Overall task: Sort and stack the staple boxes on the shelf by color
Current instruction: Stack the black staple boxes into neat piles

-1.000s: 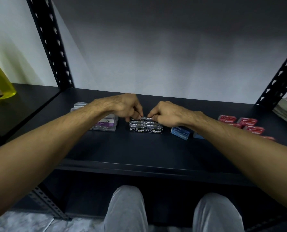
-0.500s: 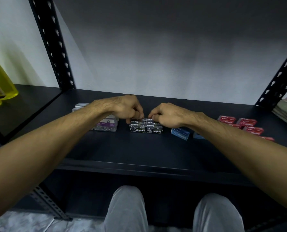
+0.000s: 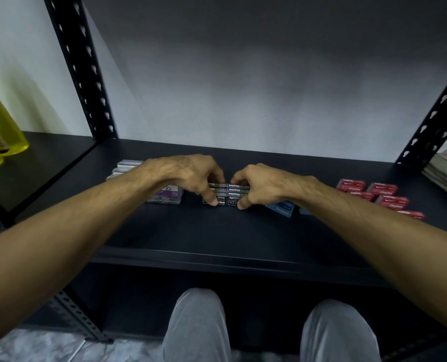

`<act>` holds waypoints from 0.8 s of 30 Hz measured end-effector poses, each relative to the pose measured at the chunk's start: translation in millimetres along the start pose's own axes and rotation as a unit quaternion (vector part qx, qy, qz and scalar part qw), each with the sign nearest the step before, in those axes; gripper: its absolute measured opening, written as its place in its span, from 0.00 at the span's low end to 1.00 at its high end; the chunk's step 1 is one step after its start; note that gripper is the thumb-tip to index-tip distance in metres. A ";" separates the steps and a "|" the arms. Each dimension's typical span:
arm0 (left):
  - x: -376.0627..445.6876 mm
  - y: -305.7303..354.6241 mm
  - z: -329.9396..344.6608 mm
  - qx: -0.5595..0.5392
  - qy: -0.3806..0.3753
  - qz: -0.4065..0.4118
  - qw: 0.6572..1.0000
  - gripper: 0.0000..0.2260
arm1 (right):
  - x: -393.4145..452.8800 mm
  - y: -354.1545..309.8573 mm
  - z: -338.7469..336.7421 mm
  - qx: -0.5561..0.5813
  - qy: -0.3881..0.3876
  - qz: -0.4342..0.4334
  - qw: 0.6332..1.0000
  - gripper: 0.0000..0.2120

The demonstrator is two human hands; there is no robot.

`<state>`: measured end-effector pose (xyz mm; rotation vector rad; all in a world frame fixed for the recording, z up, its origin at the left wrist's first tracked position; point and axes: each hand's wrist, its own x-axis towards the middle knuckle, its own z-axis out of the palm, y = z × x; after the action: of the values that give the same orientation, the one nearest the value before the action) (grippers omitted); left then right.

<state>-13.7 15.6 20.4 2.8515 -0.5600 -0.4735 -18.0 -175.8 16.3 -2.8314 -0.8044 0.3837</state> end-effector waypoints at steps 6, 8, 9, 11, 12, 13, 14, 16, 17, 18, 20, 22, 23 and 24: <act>0.5 1.6 1.6 0.015 0.023 0.000 1.000 0.19 | 1.3 1.6 3.3 0.000 0.017 -0.006 1.000 0.21; 0.3 2.0 2.8 0.017 0.030 0.003 0.999 0.18 | 1.5 2.3 4.9 -0.003 0.024 -0.008 1.000 0.20; 0.2 2.4 3.7 0.019 0.035 0.004 0.999 0.17 | 1.8 2.8 6.0 -0.006 0.026 -0.009 1.000 0.20; 0.0 2.7 5.1 0.026 0.045 0.007 0.999 0.17 | 1.8 3.1 7.3 -0.016 0.030 -0.015 0.999 0.19; -0.1 2.6 5.5 0.029 0.049 0.009 0.998 0.17 | 1.9 2.9 7.3 -0.022 0.034 -0.018 0.999 0.19; -0.3 2.5 5.8 0.032 0.050 0.010 0.998 0.17 | 2.1 2.6 7.0 -0.026 0.037 -0.021 0.999 0.19; -0.4 2.3 6.1 0.032 0.051 0.011 0.998 0.17 | 2.1 2.2 6.7 -0.028 0.039 -0.022 0.999 0.19; -1.0 2.1 6.2 0.033 0.053 0.011 0.998 0.16 | 2.2 1.6 6.6 -0.030 0.040 -0.024 0.998 0.19; -1.3 1.9 6.2 0.034 0.056 0.012 0.998 0.16 | 2.1 2.1 6.9 -0.030 0.040 -0.025 0.998 0.19; -1.3 1.9 6.4 0.035 0.058 0.013 0.998 0.16 | 2.1 2.5 7.1 -0.029 0.040 -0.025 0.998 0.19; -1.4 1.2 7.1 0.036 0.061 0.015 0.997 0.16 | 2.1 3.3 7.6 -0.027 0.039 -0.026 0.999 0.19; -1.1 0.7 7.3 0.038 0.061 0.015 0.997 0.16 | 2.2 3.1 7.2 -0.025 0.039 -0.026 0.999 0.19; -0.9 0.5 7.3 0.040 0.060 0.015 0.997 0.16 | 2.2 2.8 7.0 -0.026 0.039 -0.026 0.999 0.19; -0.7 0.6 7.2 0.040 0.059 0.015 0.997 0.16 | 1.9 2.5 6.5 -0.026 0.038 -0.026 0.999 0.19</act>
<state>-17.0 14.3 14.0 2.9186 -0.6114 -0.2810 -17.1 -176.3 9.1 -2.8477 -0.8823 0.2485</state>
